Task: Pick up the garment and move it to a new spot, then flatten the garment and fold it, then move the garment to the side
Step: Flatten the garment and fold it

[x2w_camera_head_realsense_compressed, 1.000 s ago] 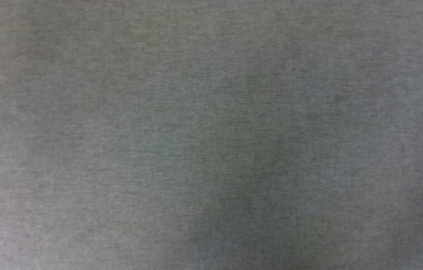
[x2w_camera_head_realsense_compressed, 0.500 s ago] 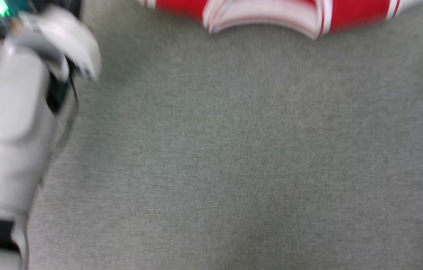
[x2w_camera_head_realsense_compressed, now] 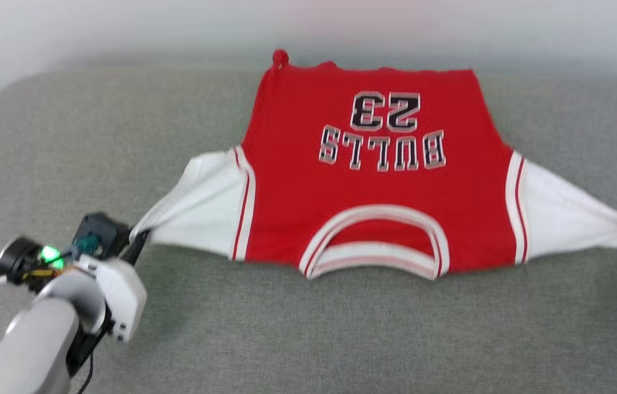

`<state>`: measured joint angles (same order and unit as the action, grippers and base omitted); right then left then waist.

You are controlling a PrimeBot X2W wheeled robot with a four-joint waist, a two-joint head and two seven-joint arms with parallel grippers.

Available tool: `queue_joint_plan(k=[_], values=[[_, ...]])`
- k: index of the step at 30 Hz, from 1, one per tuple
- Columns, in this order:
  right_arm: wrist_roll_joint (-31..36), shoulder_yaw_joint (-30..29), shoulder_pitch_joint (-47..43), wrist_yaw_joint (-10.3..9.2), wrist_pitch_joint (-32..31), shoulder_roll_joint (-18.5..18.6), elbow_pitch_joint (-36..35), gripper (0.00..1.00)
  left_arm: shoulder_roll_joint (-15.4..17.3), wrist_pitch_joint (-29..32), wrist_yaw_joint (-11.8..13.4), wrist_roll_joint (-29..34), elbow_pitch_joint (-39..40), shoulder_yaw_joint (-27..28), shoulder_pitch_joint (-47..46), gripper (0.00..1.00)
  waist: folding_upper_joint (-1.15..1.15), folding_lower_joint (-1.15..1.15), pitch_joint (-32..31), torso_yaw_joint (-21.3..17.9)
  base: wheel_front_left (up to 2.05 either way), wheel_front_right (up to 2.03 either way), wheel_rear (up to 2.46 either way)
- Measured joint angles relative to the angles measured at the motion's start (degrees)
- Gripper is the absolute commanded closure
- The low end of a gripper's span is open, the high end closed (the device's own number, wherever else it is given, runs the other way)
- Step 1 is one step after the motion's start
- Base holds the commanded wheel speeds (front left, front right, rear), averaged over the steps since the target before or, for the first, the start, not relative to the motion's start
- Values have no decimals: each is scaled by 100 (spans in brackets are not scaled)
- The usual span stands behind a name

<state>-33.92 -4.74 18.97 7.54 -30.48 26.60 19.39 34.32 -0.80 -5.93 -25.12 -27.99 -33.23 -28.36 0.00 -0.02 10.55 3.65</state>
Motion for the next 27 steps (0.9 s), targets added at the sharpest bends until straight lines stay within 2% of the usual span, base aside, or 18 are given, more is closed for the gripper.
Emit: queue_joint_plan(k=[8,16,21,26,27], values=[[-123,-510,-1360,0,-914,-219,-1002,100,734,864,146,-457,1339,-54,1434,100,0,0,-461,-57,0,0,0],[-172,-1056,-2514,-1,-2063,-480,-2026,100,1238,1311,520,-833,2354,42,2406,100,0,1,-598,-167,0,0,0],[-71,-1161,-2874,-2,-2321,-731,-2366,100,1213,1381,617,-1098,2725,37,2746,100,0,1,-543,-181,0,0,0],[60,-1257,-2821,-3,-2359,-851,-2451,100,1091,1347,655,-1301,2978,100,2792,100,0,2,-445,-146,0,0,0],[60,-1251,-2771,-3,-2359,-849,-2491,53,1074,1347,665,-1325,3034,119,2792,100,0,2,-423,-128,0,0,0]])
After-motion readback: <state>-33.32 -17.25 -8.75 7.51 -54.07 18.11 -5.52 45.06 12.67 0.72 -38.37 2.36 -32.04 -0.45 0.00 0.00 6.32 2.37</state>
